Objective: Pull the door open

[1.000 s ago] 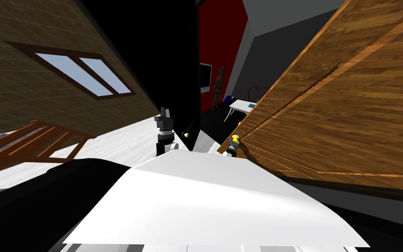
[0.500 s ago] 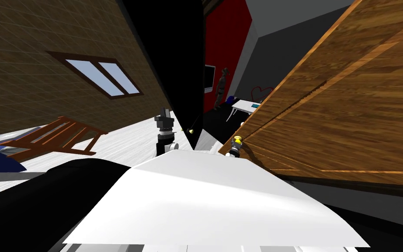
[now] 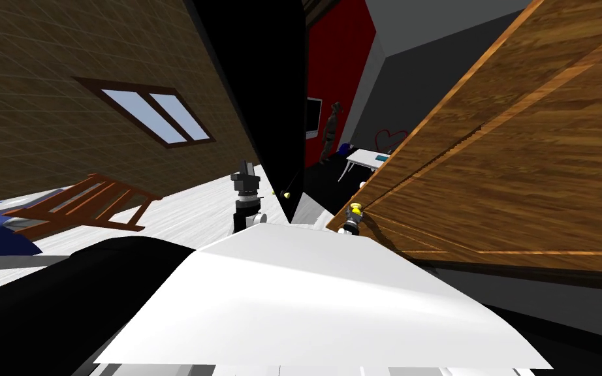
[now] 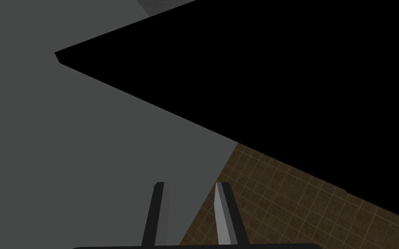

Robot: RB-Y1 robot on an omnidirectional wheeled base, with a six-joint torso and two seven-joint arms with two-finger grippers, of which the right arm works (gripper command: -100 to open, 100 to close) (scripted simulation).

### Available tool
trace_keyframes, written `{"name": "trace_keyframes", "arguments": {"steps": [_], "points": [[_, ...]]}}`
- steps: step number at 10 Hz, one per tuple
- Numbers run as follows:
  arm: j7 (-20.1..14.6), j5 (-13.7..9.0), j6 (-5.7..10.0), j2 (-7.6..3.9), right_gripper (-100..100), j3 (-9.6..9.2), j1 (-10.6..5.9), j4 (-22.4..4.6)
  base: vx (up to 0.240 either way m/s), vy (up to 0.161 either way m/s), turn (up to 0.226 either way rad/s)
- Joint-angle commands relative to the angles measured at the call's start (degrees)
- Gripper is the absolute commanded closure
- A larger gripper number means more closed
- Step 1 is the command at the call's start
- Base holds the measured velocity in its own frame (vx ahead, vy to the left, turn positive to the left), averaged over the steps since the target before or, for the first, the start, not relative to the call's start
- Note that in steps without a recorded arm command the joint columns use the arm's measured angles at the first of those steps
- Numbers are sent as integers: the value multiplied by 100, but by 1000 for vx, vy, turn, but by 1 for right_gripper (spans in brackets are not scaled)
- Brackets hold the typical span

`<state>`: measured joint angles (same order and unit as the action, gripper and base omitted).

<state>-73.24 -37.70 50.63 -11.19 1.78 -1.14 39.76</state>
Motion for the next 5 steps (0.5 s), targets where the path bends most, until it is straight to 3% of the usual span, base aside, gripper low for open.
{"name": "trace_keyframes", "arguments": {"steps": [1, 5], "points": [[36, 60, -77, 165, 100, -142, -43, 110, 7, 5, -5], [36, 60, -77, 165, 100, -142, -43, 110, 3, -4, 4]]}}
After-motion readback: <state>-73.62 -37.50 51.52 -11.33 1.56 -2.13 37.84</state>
